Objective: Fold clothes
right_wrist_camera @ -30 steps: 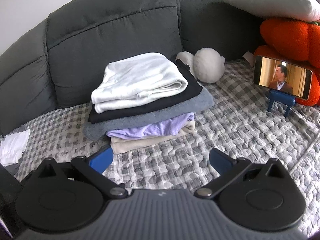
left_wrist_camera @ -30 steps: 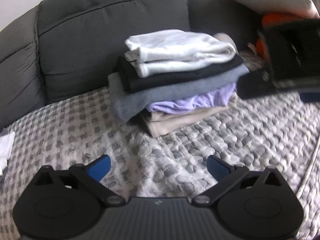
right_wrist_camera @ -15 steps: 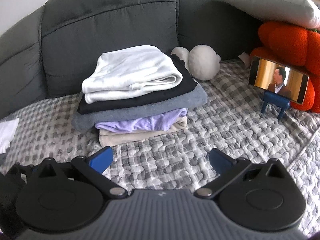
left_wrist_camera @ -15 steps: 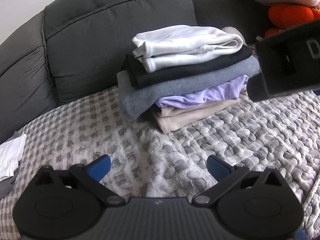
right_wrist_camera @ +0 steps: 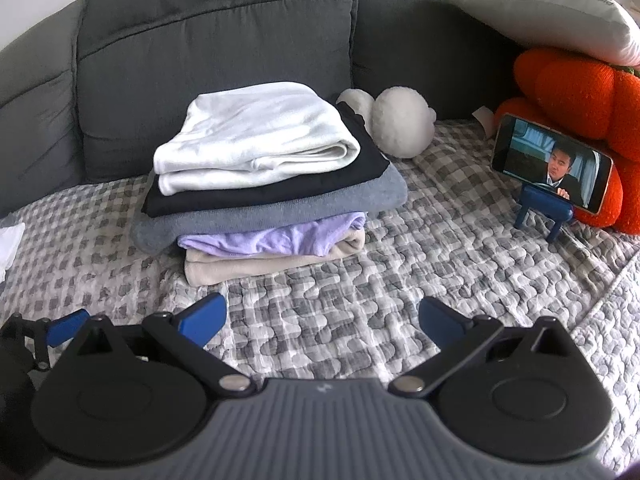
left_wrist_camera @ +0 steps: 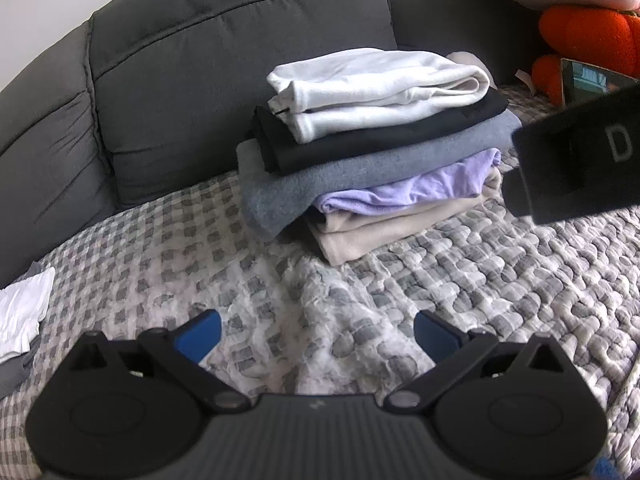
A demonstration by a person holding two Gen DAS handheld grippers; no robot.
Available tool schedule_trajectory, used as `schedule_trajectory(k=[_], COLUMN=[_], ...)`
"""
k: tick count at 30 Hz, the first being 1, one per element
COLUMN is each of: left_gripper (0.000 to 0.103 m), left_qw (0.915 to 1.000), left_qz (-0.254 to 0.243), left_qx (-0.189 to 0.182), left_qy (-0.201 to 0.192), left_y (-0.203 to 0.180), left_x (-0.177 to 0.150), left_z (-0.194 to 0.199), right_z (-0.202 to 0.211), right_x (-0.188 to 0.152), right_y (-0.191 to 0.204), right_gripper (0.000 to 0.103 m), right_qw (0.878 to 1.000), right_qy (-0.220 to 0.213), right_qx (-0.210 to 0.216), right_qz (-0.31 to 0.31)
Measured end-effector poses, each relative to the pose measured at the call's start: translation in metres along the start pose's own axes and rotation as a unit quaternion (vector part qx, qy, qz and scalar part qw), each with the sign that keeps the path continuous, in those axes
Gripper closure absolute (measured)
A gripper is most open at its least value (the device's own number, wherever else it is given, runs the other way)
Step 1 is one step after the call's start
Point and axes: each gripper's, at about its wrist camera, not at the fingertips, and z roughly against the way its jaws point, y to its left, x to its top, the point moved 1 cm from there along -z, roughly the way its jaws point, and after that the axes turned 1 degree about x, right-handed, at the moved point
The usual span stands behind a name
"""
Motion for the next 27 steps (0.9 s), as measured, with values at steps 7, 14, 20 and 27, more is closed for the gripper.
schedule_trajectory(k=[7, 14, 20, 27], left_gripper=[0.001, 0.001, 0.001, 0.001], left_qw=[0.9999, 0.9999, 0.9999, 1.0], left_qz=[0.008, 0.008, 0.008, 0.006], left_qx=[-0.005, -0.006, -0.006, -0.005], left_qy=[0.005, 0.006, 0.006, 0.005], left_y=[0.0026, 0.0031, 0.0039, 0.0031], left_x=[-0.0005, -0.0002, -0.0009, -0.0003], left_z=[-0.0017, -0.0021, -0.0014, -0.0016], right_z=[-0.0046, -0.0068, -0.0087, -0.0096], right_x=[-0.0007, -0.0014, -0.0019, -0.0022], right_y=[0.0026, 0.0044, 0.0054, 0.0062], right_gripper=[0.0, 0.0, 0.0, 0.0], right_qw=[1.0, 1.0, 1.0, 0.999], right_qy=[0.005, 0.007, 0.01, 0.012], right_qx=[-0.009, -0.014, -0.019, -0.019], right_qz=[0.008, 0.015, 0.021, 0.024])
